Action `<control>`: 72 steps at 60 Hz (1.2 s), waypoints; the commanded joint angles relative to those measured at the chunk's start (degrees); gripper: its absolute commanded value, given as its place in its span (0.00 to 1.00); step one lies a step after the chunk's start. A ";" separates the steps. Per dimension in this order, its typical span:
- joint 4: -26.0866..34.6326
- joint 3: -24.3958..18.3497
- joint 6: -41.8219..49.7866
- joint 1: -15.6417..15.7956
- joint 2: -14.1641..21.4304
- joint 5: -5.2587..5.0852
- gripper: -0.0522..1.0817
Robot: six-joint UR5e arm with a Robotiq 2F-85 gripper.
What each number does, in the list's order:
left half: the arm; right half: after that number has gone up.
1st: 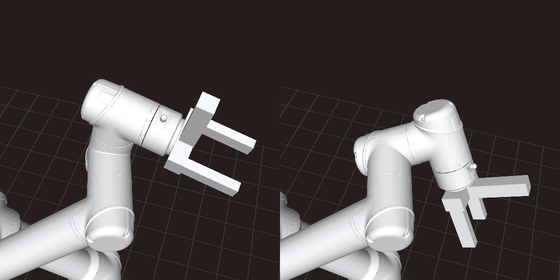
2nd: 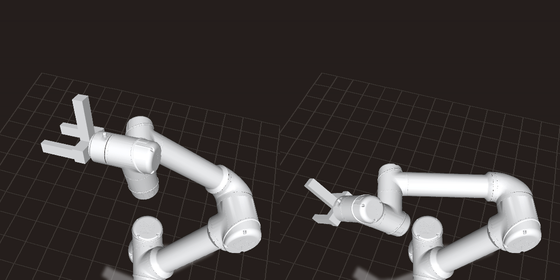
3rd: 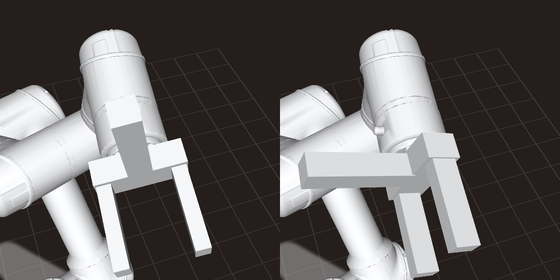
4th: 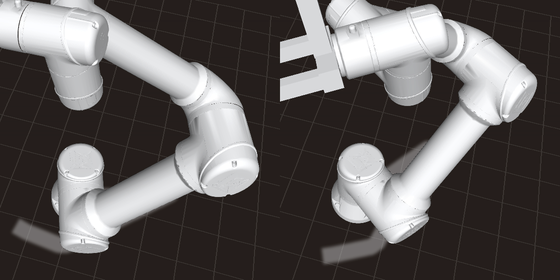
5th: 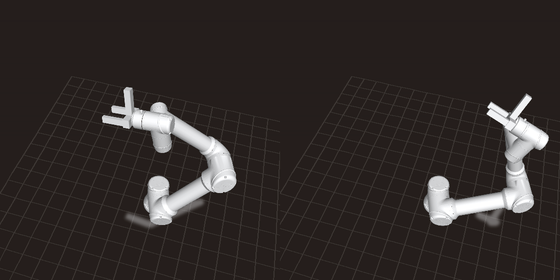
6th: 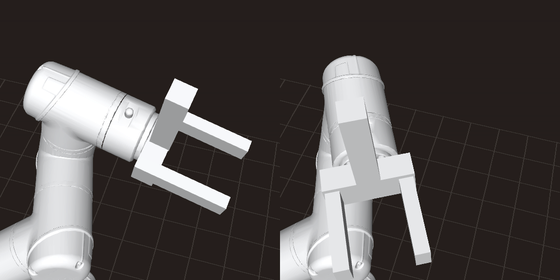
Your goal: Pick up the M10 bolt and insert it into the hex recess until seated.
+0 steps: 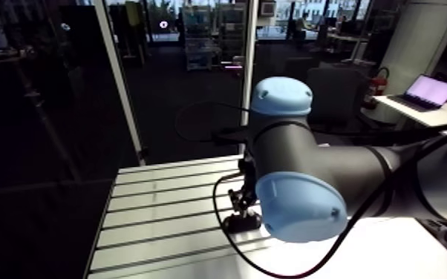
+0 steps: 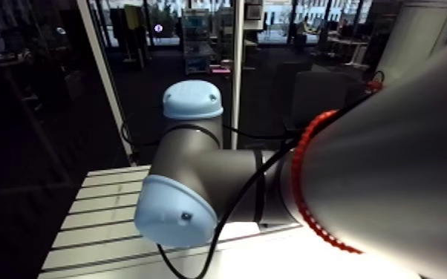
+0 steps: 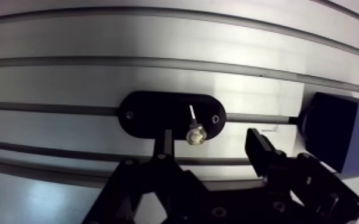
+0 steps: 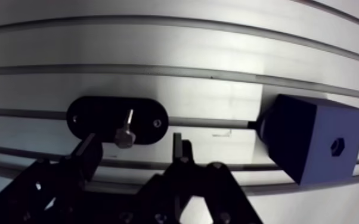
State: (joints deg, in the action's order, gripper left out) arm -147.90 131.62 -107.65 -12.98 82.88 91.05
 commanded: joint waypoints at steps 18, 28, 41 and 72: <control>0.33 -0.34 1.07 1.45 0.13 -0.04 0.32; 0.97 -0.52 1.43 1.64 0.13 -0.04 0.32; 0.98 -0.52 1.43 1.73 -0.12 -0.04 0.34; 0.97 -0.53 1.52 1.73 -1.10 0.05 0.38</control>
State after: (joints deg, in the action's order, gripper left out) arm -146.92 131.08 -106.14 -11.25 81.99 91.09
